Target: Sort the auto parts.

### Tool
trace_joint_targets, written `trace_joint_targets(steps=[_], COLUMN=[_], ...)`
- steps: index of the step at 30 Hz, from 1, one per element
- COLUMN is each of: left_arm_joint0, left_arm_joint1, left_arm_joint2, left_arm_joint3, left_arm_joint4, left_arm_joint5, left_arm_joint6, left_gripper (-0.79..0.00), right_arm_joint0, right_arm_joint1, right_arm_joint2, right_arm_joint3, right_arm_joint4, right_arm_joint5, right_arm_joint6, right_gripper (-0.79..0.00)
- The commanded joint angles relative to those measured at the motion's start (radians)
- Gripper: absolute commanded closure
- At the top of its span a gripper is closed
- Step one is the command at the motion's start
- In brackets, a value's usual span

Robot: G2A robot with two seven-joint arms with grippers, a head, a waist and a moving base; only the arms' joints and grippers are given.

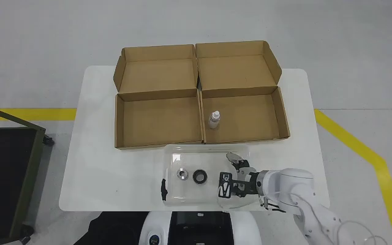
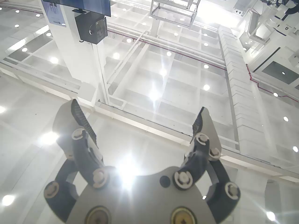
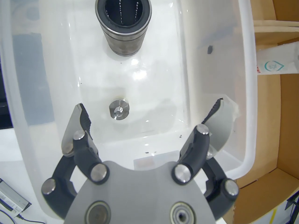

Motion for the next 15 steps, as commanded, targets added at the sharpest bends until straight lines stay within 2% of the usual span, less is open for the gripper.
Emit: trace_joint_targets(steps=[1,3,4,6,15], left_arm_joint0=[0.000,0.000,0.000,0.000,0.000], left_arm_joint1=[0.000,0.000,0.000,0.000,0.000], left_arm_joint2=[0.000,0.000,0.000,0.000,0.000], left_arm_joint3=[0.000,0.000,0.000,0.000,0.000], left_arm_joint4=[0.000,0.000,0.000,0.000,0.000], left_arm_joint5=[0.000,0.000,0.000,0.000,0.000], left_arm_joint6=[0.000,0.000,0.000,0.000,0.000], left_gripper=[-0.785,-0.785,-0.785,-0.785,-0.785], right_arm_joint0=[0.004,0.008,0.010,0.013,0.019], right_arm_joint1=[0.001,0.002,0.003,0.004,0.010], right_arm_joint2=[-0.006,-0.013,-0.016,-0.021,-0.043], right_arm_joint3=[0.002,0.006,0.008,0.010,0.019], right_arm_joint4=[-0.005,-0.008,-0.010,-0.011,-0.024], right_arm_joint5=[0.001,0.000,0.000,-0.002,-0.007], right_arm_joint6=[0.002,0.005,0.006,0.007,0.031], right_gripper=[-0.646,-0.533,-0.397,-0.366,-0.360])
